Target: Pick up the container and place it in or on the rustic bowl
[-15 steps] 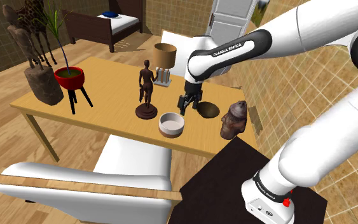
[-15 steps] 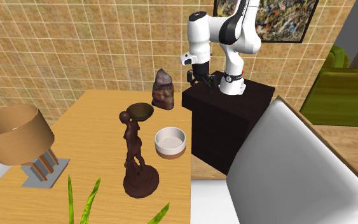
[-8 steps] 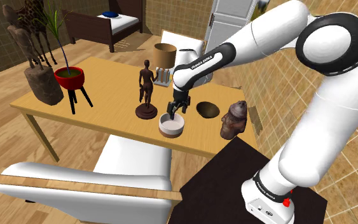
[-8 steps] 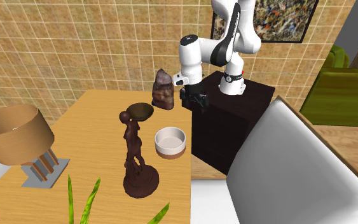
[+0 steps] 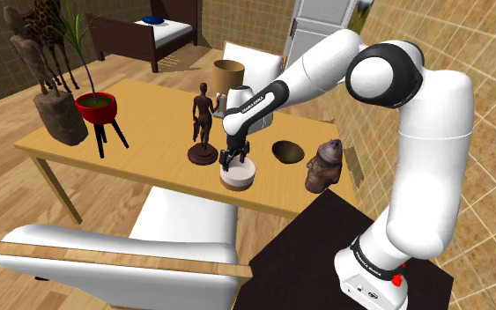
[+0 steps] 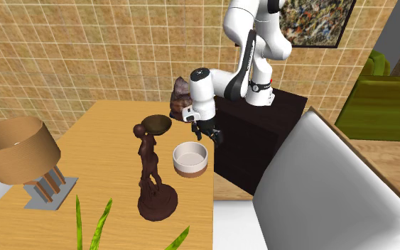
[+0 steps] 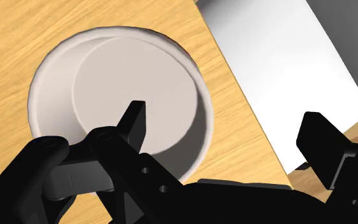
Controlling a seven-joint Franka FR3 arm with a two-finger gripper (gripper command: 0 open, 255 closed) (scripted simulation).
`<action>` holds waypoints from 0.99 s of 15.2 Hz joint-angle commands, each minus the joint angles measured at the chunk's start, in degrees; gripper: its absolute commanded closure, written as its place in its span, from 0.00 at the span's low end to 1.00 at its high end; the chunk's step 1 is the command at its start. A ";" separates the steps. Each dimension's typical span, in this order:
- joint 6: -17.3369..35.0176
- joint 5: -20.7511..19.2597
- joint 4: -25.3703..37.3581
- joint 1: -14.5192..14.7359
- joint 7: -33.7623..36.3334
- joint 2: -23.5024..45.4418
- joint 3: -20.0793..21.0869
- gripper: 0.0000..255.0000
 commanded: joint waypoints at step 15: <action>4.59 -0.97 10.74 1.12 1.14 15.34 -0.59 0.00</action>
